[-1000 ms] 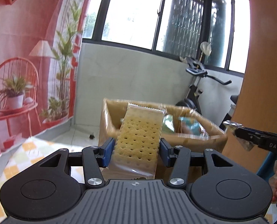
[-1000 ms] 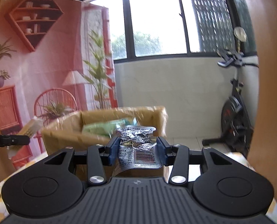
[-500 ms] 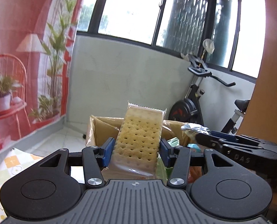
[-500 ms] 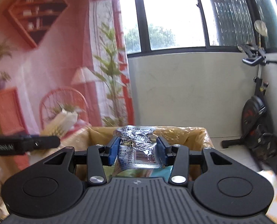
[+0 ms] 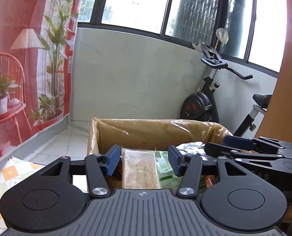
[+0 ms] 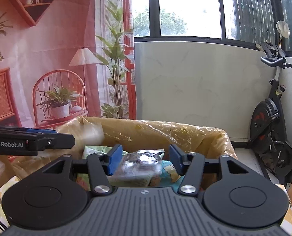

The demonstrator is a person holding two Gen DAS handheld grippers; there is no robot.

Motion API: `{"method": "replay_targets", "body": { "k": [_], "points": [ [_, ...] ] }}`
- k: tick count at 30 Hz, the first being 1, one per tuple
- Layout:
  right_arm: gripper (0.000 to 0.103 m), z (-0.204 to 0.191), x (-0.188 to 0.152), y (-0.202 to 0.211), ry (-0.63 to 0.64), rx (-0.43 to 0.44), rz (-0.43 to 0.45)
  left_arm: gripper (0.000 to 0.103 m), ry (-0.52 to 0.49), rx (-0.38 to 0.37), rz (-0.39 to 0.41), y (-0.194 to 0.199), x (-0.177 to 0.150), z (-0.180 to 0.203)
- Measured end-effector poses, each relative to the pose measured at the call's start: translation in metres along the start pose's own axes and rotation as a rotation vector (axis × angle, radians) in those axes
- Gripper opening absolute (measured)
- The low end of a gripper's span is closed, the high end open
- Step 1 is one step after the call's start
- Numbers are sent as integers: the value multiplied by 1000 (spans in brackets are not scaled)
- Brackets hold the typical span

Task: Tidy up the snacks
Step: 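Open both grippers to drop the packs into the box, then move both open tools down to the yellow pack and dark round pack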

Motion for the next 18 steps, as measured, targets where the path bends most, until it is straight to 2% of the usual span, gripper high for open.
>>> {"method": "replay_targets", "body": {
  "k": [9, 18],
  "points": [
    [57, -6, 8, 42, -19, 1, 70, 62, -27, 11, 27, 32, 10, 8],
    [57, -9, -19, 84, -56, -14, 71, 62, -47, -6, 16, 70, -14, 17]
  ]
}}
Point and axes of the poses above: each gripper's, at about its wrist camera, not at the fingertips, and y roughly against the way its jaws point, z to its right, x to its top, the point moved 9 cm from there along -y, roughly the way its jaws point, and after that the axes turned 4 degrees about -z, right-handed, at the moved point
